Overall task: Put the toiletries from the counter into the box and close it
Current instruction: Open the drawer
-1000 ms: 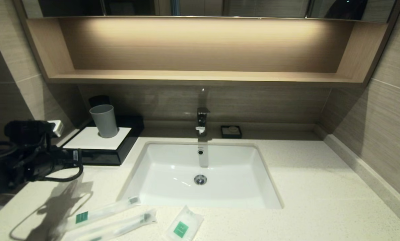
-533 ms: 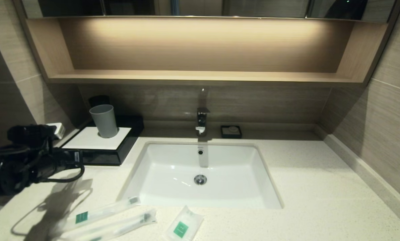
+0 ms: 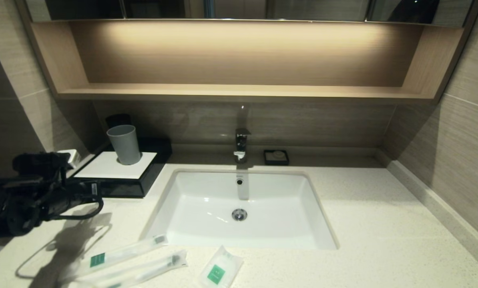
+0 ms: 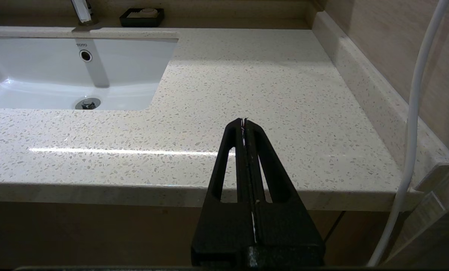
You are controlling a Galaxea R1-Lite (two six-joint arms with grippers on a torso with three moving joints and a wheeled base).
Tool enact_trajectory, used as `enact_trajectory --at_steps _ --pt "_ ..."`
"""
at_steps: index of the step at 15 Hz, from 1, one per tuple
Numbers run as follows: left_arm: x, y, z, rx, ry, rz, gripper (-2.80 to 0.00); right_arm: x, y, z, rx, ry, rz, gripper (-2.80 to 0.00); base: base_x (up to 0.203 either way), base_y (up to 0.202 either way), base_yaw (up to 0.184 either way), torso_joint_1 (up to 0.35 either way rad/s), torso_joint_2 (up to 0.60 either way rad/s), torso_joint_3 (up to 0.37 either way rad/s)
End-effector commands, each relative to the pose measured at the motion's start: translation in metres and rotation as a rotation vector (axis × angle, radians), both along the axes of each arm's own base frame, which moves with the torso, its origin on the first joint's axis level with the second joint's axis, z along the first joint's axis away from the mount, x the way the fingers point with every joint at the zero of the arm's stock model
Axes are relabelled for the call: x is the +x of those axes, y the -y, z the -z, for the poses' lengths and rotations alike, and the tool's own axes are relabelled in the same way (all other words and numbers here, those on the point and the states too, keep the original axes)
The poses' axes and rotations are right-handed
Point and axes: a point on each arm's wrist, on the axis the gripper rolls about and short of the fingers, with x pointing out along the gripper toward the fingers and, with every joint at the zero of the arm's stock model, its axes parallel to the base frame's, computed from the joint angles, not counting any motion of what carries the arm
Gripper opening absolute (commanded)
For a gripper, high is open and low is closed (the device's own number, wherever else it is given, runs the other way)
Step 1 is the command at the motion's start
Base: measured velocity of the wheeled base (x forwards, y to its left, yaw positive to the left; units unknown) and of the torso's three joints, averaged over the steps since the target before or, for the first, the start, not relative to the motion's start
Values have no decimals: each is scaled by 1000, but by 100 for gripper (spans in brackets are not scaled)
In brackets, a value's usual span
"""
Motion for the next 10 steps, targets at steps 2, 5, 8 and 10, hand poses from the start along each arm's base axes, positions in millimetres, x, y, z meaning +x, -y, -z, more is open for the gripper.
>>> enact_trajectory --at_steps 2,5,8,10 --pt "3 -1 8 0 10 4 -280 0 0 0 -1 -2 0 -280 0 0 0 0 0 0" --pt "0 1 9 7 56 17 -280 0 0 0 -1 0 0 -280 0 0 0 0 0 0" --pt "-3 2 10 -2 74 63 -280 0 0 0 -1 -3 0 -280 0 0 0 0 0 0" --pt "-5 3 12 -3 81 71 -280 0 0 0 -1 -2 0 -280 0 0 0 0 0 0"
